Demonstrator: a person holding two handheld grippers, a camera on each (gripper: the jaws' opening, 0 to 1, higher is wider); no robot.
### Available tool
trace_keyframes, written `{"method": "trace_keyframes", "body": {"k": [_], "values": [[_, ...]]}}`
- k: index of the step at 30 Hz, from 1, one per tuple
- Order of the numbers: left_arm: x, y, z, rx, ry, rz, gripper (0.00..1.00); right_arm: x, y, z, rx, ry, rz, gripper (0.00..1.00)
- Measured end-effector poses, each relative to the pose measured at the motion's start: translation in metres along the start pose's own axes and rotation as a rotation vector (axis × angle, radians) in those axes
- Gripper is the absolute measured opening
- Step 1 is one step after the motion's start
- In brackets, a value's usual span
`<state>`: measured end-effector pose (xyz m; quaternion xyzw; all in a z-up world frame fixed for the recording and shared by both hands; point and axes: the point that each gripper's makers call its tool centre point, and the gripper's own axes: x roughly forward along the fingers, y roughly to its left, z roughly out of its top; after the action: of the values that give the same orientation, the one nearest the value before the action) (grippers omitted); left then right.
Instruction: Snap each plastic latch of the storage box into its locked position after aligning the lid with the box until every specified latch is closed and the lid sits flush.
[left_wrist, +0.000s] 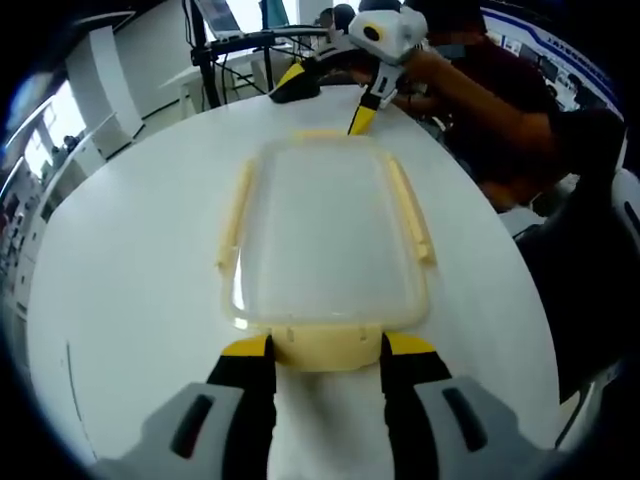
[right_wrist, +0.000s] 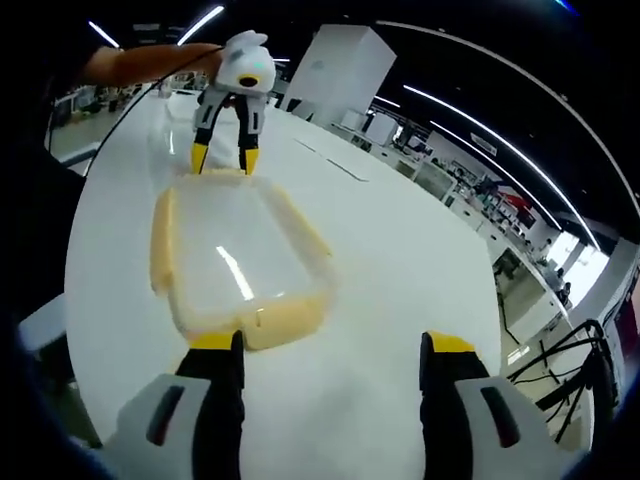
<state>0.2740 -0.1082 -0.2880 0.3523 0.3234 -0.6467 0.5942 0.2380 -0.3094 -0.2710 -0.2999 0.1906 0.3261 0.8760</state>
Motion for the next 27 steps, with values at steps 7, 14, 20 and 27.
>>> {"method": "trace_keyframes", "body": {"k": [7,14,20,27], "values": [[0.001,-0.003,0.000,0.002,0.005,0.000,0.40,0.008,-0.002,0.001,-0.047,0.036,0.104,0.69],[0.003,-0.007,0.000,0.001,0.000,0.000,0.40,0.013,-0.009,-0.004,-0.044,0.048,0.183,0.64],[0.002,-0.005,0.000,0.000,-0.002,-0.001,0.40,0.015,-0.014,-0.006,-0.074,0.054,0.232,0.61],[0.001,0.001,0.000,-0.001,-0.004,-0.001,0.40,0.017,-0.022,-0.008,-0.096,0.059,0.267,0.60]]}}
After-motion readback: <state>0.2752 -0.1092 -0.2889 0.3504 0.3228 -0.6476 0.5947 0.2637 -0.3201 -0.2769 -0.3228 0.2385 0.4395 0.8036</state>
